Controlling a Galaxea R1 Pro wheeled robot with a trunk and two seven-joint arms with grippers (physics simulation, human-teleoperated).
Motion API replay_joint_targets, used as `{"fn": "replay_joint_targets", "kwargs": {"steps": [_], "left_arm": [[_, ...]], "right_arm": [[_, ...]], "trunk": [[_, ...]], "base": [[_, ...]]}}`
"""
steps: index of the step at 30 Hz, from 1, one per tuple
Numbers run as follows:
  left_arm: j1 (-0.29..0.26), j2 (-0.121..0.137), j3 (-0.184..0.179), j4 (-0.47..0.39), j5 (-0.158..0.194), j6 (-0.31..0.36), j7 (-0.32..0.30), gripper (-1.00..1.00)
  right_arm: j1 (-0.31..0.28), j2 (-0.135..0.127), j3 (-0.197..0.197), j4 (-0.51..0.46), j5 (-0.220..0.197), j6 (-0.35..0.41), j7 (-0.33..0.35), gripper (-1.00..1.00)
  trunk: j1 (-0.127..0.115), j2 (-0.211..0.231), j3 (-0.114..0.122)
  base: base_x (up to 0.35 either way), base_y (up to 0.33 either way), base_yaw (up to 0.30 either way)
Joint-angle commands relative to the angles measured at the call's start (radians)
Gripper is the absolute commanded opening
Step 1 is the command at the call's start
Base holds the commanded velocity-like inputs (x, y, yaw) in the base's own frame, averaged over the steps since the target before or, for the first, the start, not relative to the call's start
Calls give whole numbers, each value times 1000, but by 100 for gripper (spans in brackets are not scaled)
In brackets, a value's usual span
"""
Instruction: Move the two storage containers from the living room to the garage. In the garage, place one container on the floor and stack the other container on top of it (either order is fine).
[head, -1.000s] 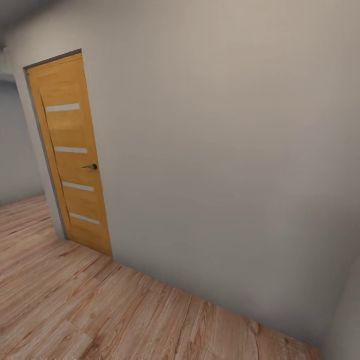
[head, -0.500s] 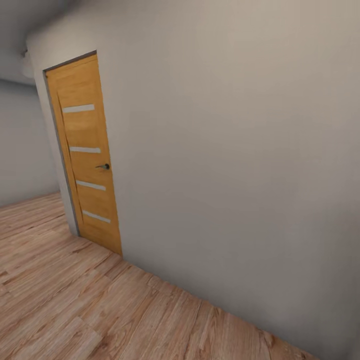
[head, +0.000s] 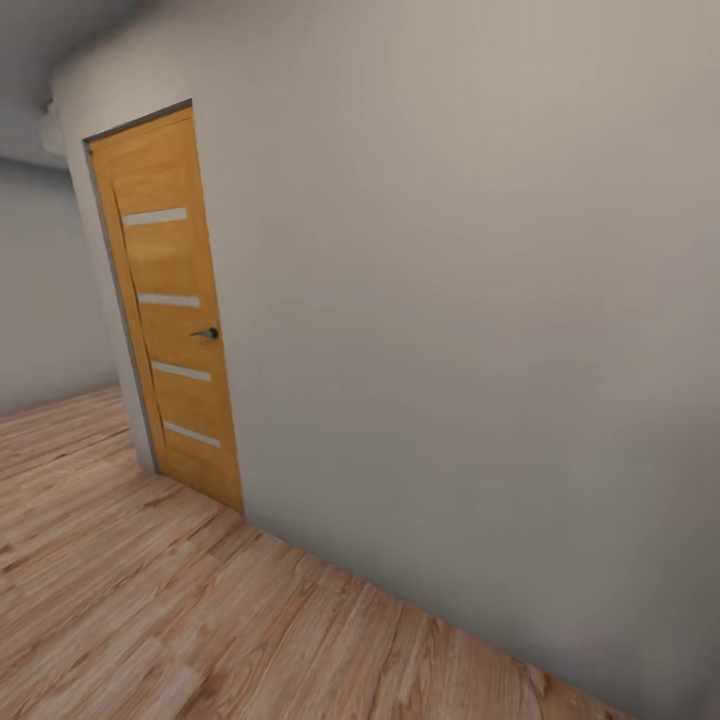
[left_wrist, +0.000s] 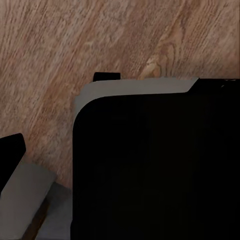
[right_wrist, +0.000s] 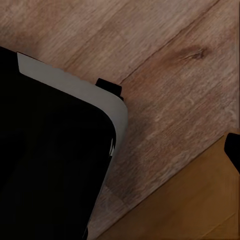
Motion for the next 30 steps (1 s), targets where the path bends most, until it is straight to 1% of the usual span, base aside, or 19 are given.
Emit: {"fn": "replay_joint_targets", "kwargs": {"steps": [1,17,30], "left_arm": [[0,0,2,0,1,-3,-1,100],[0,1,2,-1,1,-3,0,100],[0,1,2,-1,1,-3,0,100]], "right_arm": [[-1,0,6,3,-11,-6,6,100],[-1,1,6,3,-10,-3,6,100],[-1,0,8,3,-6,-7,6,100]], "trunk": [[0,-1,-1],[0,-1,-1],[0,-1,-1]], "base": [[249,0,0],[297,0,0],[33,0,0]]}}
